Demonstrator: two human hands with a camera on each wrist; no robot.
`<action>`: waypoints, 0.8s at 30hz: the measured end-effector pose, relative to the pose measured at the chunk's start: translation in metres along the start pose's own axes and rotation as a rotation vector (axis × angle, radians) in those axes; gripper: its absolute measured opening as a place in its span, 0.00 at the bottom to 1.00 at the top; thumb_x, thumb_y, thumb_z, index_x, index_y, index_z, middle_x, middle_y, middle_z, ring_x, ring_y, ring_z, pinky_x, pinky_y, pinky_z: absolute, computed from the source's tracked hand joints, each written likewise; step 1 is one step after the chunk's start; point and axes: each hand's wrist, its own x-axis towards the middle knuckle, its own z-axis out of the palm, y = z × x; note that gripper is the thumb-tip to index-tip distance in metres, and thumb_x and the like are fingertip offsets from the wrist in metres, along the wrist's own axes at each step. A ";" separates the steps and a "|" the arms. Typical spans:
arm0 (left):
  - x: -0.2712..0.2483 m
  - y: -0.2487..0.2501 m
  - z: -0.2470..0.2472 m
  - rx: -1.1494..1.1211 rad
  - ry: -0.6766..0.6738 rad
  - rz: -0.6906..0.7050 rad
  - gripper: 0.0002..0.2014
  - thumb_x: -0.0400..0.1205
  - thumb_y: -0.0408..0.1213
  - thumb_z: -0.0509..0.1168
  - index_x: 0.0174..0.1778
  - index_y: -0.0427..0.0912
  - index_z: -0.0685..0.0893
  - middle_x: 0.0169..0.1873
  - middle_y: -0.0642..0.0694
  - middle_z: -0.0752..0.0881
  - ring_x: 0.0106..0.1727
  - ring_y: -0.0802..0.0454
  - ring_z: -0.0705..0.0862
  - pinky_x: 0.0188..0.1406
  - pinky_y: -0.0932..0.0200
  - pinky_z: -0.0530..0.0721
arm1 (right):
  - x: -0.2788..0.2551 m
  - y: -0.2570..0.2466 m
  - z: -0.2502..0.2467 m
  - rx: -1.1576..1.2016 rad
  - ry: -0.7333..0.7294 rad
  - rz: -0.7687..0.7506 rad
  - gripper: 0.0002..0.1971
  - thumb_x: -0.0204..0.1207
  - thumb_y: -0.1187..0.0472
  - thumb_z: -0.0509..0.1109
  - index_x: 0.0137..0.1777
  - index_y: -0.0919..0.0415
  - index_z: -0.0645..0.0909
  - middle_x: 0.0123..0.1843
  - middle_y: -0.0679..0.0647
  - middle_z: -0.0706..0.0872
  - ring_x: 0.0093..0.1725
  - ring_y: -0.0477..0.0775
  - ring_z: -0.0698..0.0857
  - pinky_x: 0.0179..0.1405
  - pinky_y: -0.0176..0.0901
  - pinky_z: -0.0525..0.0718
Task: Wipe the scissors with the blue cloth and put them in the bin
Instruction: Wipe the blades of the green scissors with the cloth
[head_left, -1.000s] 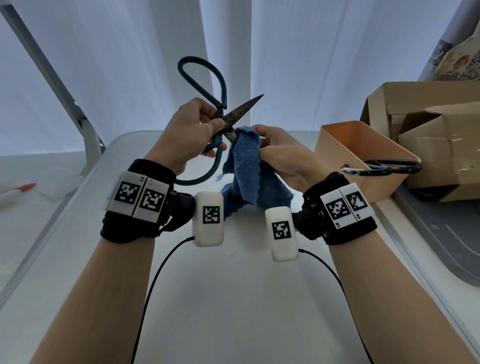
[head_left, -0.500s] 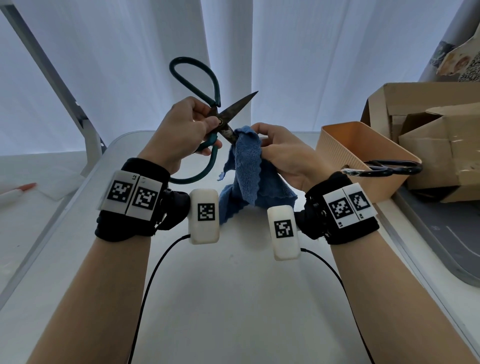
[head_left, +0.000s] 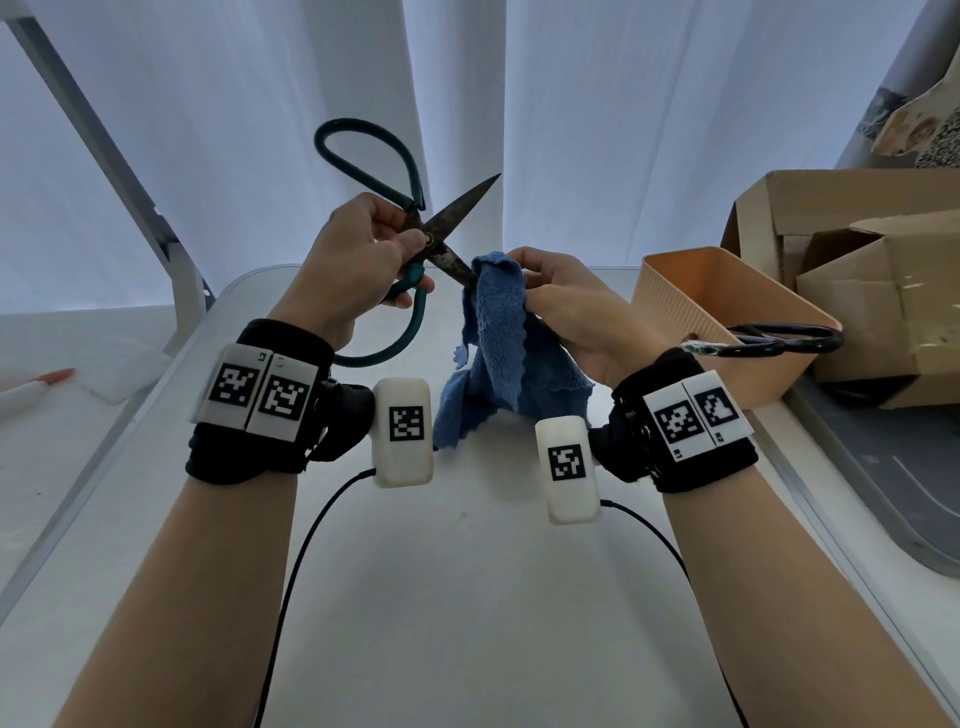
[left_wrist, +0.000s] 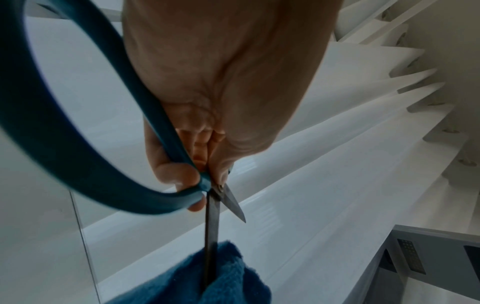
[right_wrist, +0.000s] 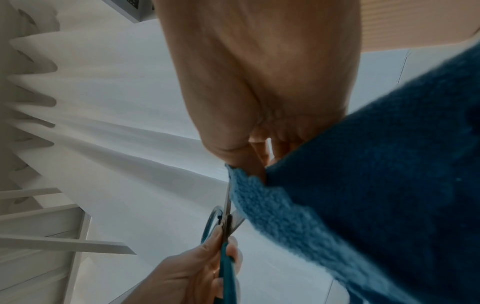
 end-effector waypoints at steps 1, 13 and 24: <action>0.000 0.000 -0.001 -0.001 0.004 -0.001 0.08 0.88 0.31 0.63 0.61 0.35 0.76 0.53 0.35 0.88 0.32 0.54 0.90 0.25 0.63 0.84 | 0.000 0.000 0.000 0.012 0.011 -0.006 0.12 0.82 0.75 0.62 0.58 0.65 0.82 0.59 0.74 0.86 0.45 0.59 0.86 0.43 0.46 0.88; 0.002 -0.002 -0.012 -0.016 0.061 -0.020 0.07 0.88 0.32 0.62 0.61 0.39 0.76 0.41 0.49 0.89 0.31 0.57 0.89 0.25 0.64 0.83 | 0.005 0.003 -0.016 0.291 0.239 -0.060 0.14 0.85 0.73 0.56 0.59 0.64 0.83 0.41 0.52 0.87 0.37 0.45 0.86 0.41 0.38 0.85; -0.002 0.001 0.012 0.038 -0.045 0.004 0.06 0.87 0.31 0.64 0.58 0.37 0.77 0.42 0.46 0.85 0.30 0.55 0.88 0.22 0.65 0.81 | -0.003 -0.004 -0.005 0.321 -0.011 -0.100 0.14 0.85 0.75 0.59 0.67 0.72 0.79 0.51 0.61 0.86 0.49 0.57 0.82 0.47 0.44 0.83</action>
